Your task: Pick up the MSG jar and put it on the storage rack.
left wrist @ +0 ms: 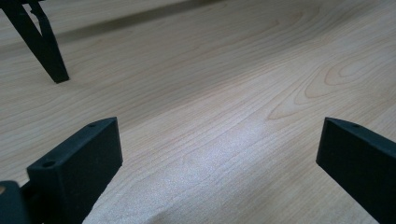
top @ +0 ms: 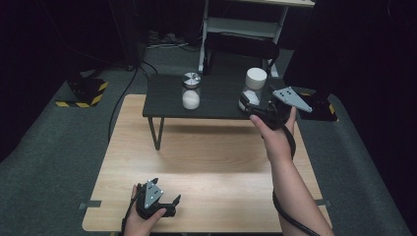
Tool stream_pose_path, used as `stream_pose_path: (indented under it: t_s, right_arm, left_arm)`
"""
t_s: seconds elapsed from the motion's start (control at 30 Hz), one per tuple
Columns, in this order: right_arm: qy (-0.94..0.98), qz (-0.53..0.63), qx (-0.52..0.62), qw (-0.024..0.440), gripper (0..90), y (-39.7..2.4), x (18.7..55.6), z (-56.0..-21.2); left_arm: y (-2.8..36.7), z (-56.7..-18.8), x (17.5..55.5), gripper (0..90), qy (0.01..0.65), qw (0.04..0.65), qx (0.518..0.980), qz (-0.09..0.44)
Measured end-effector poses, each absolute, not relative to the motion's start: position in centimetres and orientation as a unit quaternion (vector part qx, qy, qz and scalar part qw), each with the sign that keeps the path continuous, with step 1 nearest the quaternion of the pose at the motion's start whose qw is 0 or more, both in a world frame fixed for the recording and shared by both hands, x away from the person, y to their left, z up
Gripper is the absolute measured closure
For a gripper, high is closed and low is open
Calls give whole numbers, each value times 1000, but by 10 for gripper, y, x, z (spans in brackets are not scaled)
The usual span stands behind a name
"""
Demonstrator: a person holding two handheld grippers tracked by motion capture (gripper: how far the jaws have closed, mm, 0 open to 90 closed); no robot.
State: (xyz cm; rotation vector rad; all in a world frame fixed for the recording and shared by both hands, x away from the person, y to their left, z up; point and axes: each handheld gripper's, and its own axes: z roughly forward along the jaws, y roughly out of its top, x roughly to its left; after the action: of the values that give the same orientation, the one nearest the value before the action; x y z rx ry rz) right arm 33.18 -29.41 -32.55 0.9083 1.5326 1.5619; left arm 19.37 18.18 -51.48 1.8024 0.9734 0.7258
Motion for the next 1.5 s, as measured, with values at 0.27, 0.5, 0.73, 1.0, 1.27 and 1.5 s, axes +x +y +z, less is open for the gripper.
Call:
stream_pose_path:
  t_s: [0.27,0.5,0.73,1.0,1.27,1.5]
  right_arm:
    - [600,614,347,378,0,-300,319,-333]
    - [602,616,340,378,0,-305,308,-339]
    - [605,617,331,380,0,-313,295,-349]
    - [609,614,325,384,0,-322,281,-360]
    - [614,613,316,383,0,-332,265,-374]
    - [618,610,319,379,0,-344,250,-395]
  left_arm:
    - [181,-515,193,7,394,464,735,298]
    - [181,-515,193,7,394,464,736,298]
    - [181,-515,193,7,392,464,736,299]
    - [181,-515,193,7,391,465,736,300]
    - [182,-516,192,7,391,468,734,300]
    - [183,-517,191,7,389,471,732,301]
